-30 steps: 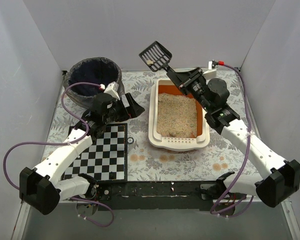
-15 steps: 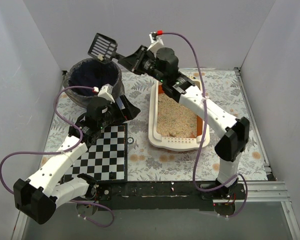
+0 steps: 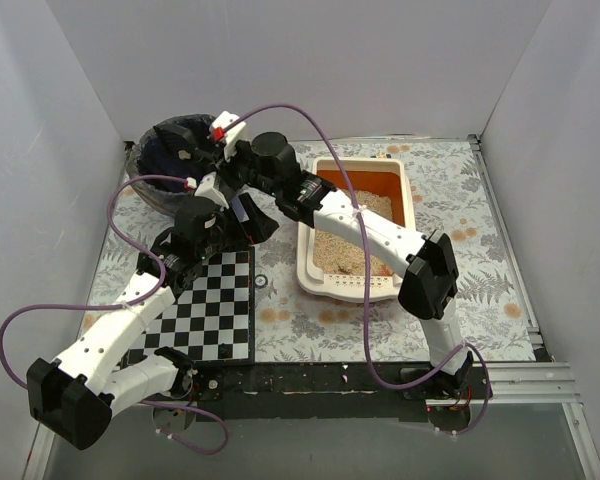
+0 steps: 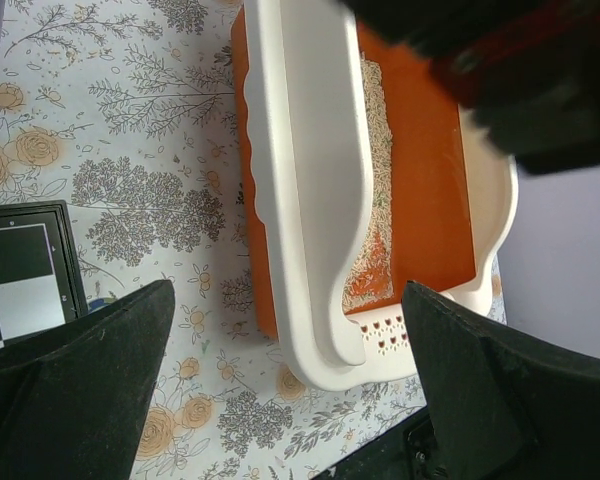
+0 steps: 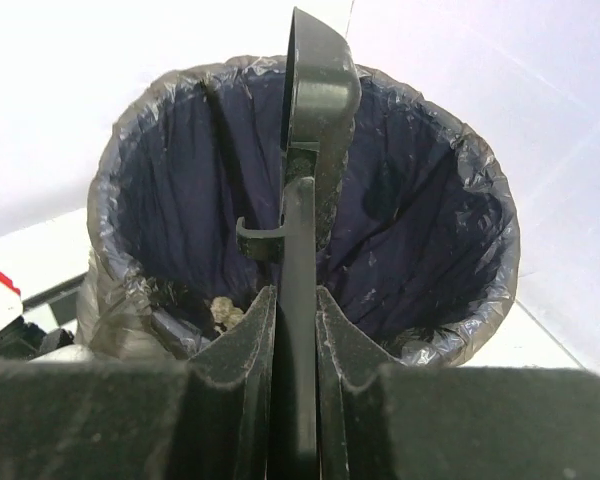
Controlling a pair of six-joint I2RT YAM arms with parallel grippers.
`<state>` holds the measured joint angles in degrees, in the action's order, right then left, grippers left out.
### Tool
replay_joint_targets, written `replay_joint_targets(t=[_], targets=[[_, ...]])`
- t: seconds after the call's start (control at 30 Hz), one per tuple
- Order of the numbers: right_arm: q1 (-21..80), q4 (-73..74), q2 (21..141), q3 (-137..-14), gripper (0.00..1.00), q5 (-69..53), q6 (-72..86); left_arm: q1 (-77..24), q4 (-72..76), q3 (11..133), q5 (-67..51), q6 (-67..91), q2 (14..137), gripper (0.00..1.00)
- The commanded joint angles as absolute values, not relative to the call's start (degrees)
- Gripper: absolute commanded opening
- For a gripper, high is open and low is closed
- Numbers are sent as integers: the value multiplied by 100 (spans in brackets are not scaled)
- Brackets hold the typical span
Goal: Clean the litter box
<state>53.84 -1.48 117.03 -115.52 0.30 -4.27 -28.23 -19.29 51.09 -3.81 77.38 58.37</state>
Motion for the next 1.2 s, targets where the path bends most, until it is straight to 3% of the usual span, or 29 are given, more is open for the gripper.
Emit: replay_joint_targets(t=[0.0,0.83,1.17], targets=[[5397,-870,11259,-11408,1,457,-1450,-2821,-1890,5089,-343,7734,5774,98],[5116,-2426,9941,-9695,1,290,-844,-2821,-1872,5212,-378,7682,5853,98],[3905,-2355,8659,-8421,1,-1167,1113,-2821,-1697,5458,-790,7673,6284,98]])
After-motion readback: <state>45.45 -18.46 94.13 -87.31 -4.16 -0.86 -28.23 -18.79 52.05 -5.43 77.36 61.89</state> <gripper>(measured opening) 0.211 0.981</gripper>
